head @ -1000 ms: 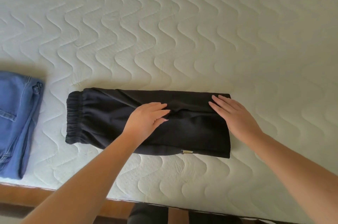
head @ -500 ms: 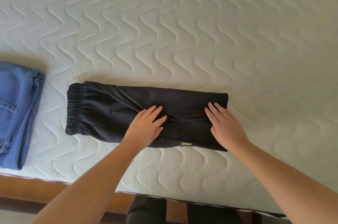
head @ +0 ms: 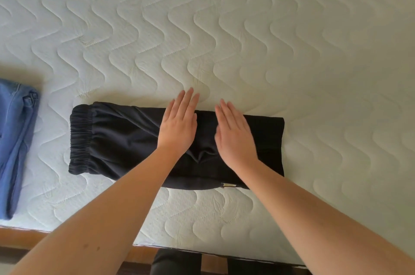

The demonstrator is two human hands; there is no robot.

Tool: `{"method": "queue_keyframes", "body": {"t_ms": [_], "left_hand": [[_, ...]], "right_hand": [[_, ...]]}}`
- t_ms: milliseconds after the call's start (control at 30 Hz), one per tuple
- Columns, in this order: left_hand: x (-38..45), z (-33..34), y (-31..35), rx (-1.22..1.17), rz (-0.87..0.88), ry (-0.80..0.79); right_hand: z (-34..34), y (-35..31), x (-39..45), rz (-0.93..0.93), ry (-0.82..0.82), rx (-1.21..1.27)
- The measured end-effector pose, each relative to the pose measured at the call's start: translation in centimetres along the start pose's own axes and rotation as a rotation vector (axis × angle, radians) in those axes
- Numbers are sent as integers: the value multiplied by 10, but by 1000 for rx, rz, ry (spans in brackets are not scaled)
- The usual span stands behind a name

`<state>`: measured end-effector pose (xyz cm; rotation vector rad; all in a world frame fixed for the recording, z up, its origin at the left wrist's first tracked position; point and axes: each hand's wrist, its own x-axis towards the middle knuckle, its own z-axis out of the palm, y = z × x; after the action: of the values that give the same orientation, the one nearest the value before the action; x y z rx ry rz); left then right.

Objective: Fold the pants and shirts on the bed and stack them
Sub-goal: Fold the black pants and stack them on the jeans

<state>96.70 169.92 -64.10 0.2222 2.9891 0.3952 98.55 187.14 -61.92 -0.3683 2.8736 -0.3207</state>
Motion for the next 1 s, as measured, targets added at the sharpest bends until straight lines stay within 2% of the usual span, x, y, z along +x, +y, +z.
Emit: {"method": "queue_keyframes", "body": {"t_ms": [133, 300, 500, 633, 767, 867, 1000], "left_hand": [[-21, 25, -12, 158, 23, -111], [-38, 41, -11, 201, -125, -125], [-40, 30, -20, 194, -232, -201], [-40, 18, -38, 218, -288, -205], [-47, -2, -74, 268, -308, -209], [-48, -19, -99, 295, -317, -190], [-37, -39, -133, 289, -271, -144]], "right_hand": [[29, -16, 15, 13, -40, -91], [46, 26, 4, -23, -119, -170], [24, 99, -24, 193, -133, -192], [13, 119, -42, 235, -169, -239], [4, 99, -38, 251, -95, -191], [4, 60, -26, 163, -57, -151], [16, -6, 0, 3, -87, -100]]}}
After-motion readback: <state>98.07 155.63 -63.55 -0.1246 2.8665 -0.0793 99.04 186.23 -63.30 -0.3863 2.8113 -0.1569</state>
